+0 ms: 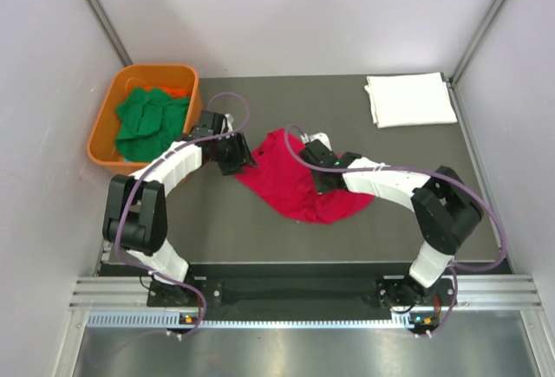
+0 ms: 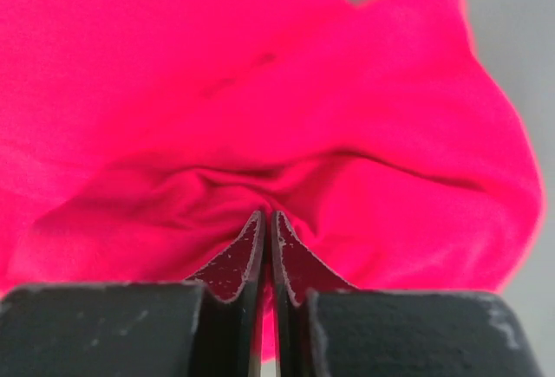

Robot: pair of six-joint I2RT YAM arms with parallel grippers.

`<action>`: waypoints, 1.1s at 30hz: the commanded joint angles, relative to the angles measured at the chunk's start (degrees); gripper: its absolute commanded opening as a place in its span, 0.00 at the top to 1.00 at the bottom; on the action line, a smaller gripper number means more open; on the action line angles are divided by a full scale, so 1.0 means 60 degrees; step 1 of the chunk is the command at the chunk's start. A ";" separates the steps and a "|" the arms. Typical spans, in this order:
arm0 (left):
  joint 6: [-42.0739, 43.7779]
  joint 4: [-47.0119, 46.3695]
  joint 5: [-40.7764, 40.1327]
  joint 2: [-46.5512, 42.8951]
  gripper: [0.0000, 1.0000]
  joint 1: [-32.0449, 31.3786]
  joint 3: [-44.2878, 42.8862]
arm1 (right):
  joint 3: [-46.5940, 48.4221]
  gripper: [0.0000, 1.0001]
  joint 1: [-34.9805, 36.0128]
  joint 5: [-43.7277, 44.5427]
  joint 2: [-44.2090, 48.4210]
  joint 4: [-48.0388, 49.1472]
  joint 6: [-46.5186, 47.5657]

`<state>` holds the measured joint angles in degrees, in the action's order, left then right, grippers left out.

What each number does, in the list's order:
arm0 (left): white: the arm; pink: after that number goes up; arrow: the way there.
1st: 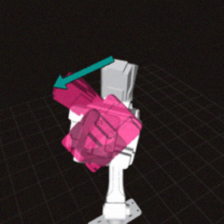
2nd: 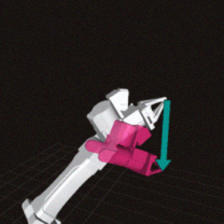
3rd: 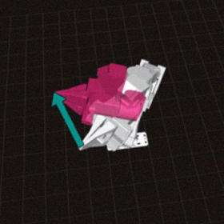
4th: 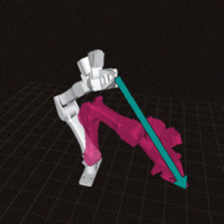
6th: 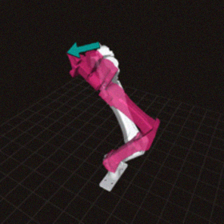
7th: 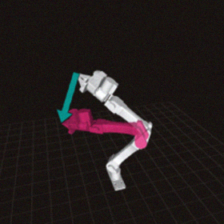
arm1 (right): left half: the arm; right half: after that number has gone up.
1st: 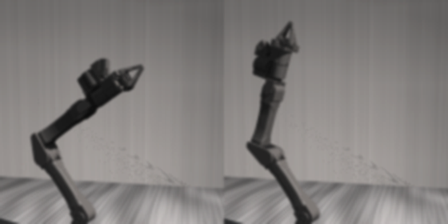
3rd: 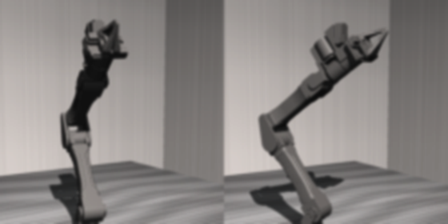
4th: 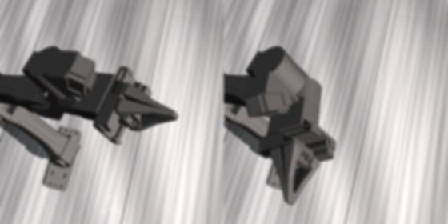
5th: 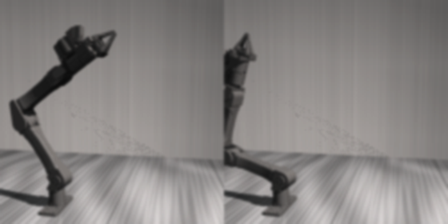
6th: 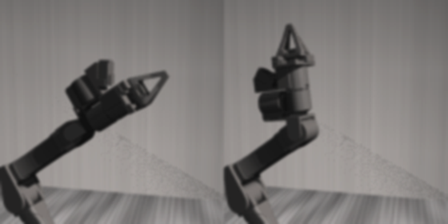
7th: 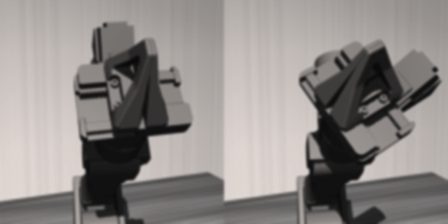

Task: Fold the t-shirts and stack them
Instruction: Flatten the tshirt out

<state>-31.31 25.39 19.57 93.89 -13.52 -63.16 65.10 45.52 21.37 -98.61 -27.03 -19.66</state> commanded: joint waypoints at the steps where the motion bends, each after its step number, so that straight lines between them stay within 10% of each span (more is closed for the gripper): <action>1: 0.0018 -0.0510 0.0314 0.0083 0.42 -0.0441 -0.0050 | -0.0536 1.00 -0.0569 -0.0075 0.0994 -0.0095 -0.0501; 17: 0.0618 0.0105 -0.2411 0.0979 0.41 -0.2521 -0.0241 | -0.4345 1.00 -0.1243 0.1331 0.6119 -0.1780 -0.4208; 28: 0.0414 -0.0276 -0.2148 0.1096 0.60 -0.2552 0.0184 | -0.4376 0.99 -0.1405 0.1361 0.6591 -0.1707 -0.4209; 33: 0.0472 -0.0407 -0.2501 0.0890 0.50 -0.2610 0.0418 | -0.4580 0.96 -0.1404 0.1259 0.6737 -0.1487 -0.4165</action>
<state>-28.60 25.21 6.22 100.44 -28.97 -61.63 37.54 37.67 27.55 -59.61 -37.60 -44.18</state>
